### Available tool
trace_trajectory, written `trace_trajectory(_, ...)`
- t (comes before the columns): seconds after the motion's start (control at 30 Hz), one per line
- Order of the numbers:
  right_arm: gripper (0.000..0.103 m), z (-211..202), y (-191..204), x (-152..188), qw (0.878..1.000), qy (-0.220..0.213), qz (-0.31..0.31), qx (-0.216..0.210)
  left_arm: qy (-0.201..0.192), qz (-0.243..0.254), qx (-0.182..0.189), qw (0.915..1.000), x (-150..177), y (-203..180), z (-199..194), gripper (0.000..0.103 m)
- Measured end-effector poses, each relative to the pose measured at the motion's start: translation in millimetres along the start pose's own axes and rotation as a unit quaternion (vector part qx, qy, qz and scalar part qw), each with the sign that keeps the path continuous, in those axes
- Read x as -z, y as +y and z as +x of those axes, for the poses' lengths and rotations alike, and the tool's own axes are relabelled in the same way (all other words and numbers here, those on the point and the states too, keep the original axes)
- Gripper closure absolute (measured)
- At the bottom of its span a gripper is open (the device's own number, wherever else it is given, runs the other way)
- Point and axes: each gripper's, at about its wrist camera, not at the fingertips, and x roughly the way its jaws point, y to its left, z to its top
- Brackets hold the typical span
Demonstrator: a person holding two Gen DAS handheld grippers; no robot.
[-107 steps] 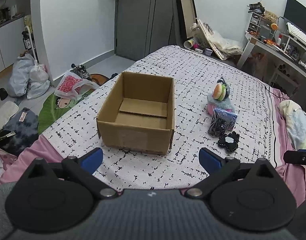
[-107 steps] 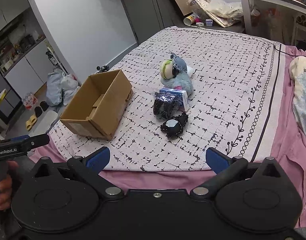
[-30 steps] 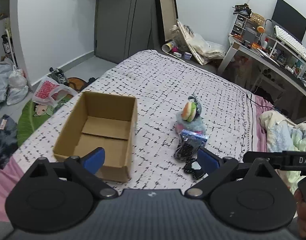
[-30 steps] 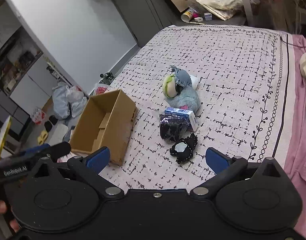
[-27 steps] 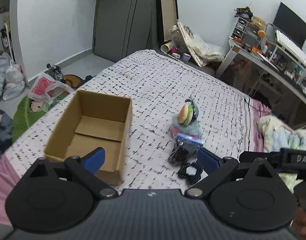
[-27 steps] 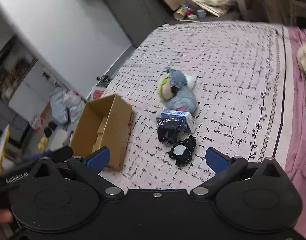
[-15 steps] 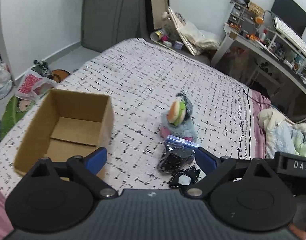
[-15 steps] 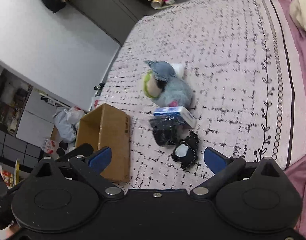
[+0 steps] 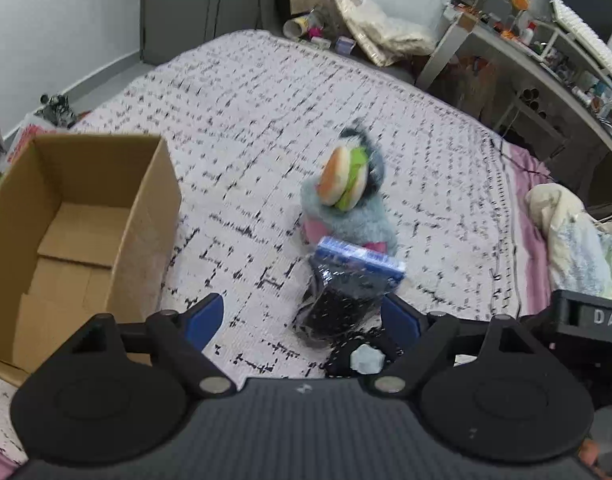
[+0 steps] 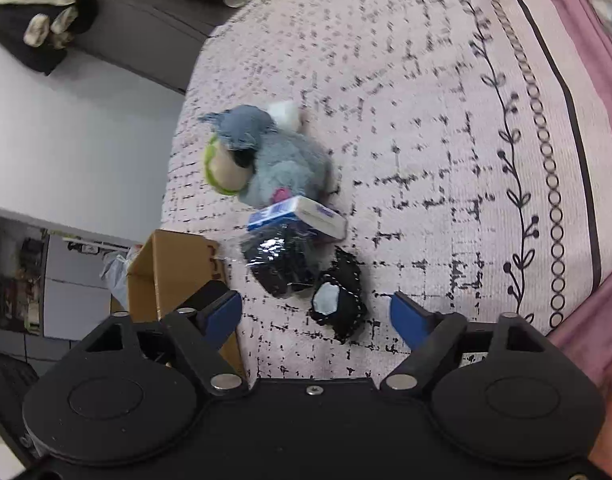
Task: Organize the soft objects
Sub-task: 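Grasp the black bag with the left tool while the right tool grasps the black pouch, then carry the black bag and pouch over the box and open both tools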
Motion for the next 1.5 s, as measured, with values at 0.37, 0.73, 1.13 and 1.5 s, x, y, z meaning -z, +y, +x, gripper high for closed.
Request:
trace_trajectory(0.37, 0.026, 30.0, -11.8, -14.1, 0.999, 0.013, 0.028, 0.013, 0.008, -0.009, -0.009, 0.9999, -4.3, 1.0, 24.1, 0.017)
trace_trajectory(0.73, 0.045, 55.6, -32.9, -29.4, 0.995, 0.044, 0.090, -0.003, 0.046, -0.010, -0.009, 0.9988, -11.0, -11.0, 56.7, 0.018)
trace_trajectory(1.13, 0.053, 53.3, -34.1, -25.9, 0.996, 0.057, 0.074, -0.004, 0.062, -0.038, -0.001, 0.9973, -8.6, -12.1, 67.6, 0.085)
trace_trajectory(1.5, 0.052, 58.1, -12.8, -11.8, 0.997, 0.073, 0.017, 0.021, 0.042, -0.080, -0.015, 0.9958, -11.5, 12.7, 35.8, 0.094)
